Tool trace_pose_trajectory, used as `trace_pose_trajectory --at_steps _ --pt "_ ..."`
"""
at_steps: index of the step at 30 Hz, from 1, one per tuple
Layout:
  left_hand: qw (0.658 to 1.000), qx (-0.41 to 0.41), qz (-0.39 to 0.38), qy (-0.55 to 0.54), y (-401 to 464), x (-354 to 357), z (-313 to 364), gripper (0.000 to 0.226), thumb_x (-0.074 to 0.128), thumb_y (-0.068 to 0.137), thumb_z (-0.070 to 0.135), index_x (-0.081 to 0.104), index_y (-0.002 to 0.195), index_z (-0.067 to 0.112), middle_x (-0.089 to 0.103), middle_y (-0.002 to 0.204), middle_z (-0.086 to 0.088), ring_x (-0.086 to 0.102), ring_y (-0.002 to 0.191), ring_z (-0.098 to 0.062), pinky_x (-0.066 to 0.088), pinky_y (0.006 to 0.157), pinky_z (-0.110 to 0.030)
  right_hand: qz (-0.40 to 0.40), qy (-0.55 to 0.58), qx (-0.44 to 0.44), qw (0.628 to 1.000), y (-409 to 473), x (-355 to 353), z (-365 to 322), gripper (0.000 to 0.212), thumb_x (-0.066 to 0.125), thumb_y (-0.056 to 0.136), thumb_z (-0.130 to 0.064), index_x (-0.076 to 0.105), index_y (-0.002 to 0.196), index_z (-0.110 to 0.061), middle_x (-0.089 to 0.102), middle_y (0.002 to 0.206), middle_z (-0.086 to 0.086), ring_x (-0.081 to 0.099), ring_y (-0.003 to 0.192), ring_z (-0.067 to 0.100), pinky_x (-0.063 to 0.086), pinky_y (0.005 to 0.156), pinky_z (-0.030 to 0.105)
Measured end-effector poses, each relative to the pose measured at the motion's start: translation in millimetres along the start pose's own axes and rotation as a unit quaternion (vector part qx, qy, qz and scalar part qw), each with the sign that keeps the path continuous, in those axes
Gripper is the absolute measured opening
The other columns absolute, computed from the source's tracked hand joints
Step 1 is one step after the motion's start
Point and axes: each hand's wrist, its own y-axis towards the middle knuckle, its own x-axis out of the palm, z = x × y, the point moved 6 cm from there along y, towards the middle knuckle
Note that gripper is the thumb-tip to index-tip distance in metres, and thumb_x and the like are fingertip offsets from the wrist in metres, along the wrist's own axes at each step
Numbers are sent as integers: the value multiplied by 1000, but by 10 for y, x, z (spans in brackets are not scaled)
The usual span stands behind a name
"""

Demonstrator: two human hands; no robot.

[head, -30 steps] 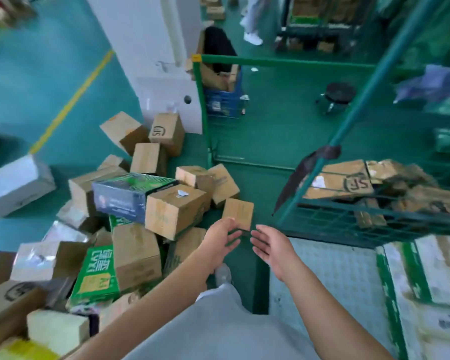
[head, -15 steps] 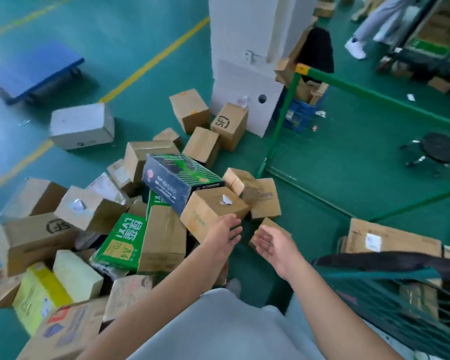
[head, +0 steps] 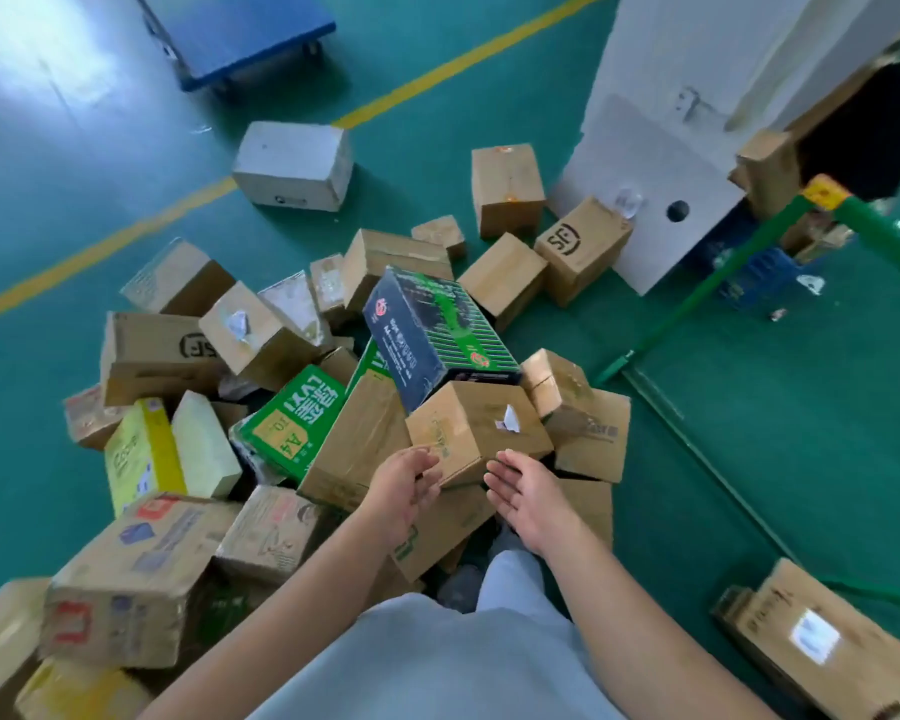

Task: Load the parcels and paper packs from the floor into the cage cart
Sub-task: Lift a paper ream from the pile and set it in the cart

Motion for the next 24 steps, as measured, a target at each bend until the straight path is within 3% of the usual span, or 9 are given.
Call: trace_pose_trajectory --at_steps 3,6,13,21,24 --pt "999 3 25 -25 210 215 193 17 58 100 14 66 116 15 73 107 -3 68 95 -17 56 87 -32 -15 -23 31 999 387 88 -345 18 56 104 -25 67 111 -12 73 106 5 69 95 19 54 77 32" --pt "999 -3 44 -27 436 413 374 15 56 102 15 65 113 15 70 100 -4 65 88 -19 54 79 -30 -22 -38 46 998 722 150 -670 15 56 104 -23 66 104 -13 71 94 2 67 85 17 53 73 29" --pt "997 9 66 36 1413 883 809 14 54 102 13 63 111 17 68 110 -6 65 88 -18 54 70 -28 -5 -118 70 990 1859 220 -1243 13 55 104 -21 64 100 -14 70 96 2 66 86 16 54 78 30" --pt "992 -6 79 98 2886 1101 820 23 52 106 19 58 128 17 63 124 -7 64 108 -20 55 84 -33 17 -224 94 970 3406 198 -1334 20 55 105 -26 65 115 -11 71 108 5 68 94 16 56 78 28" --pt "987 3 96 129 3328 1133 782 30 53 105 23 54 135 19 59 133 -3 59 115 -19 54 100 -41 17 -256 100 961 3895 230 -1301 21 56 105 -25 65 115 -9 70 109 5 67 97 17 57 83 29"
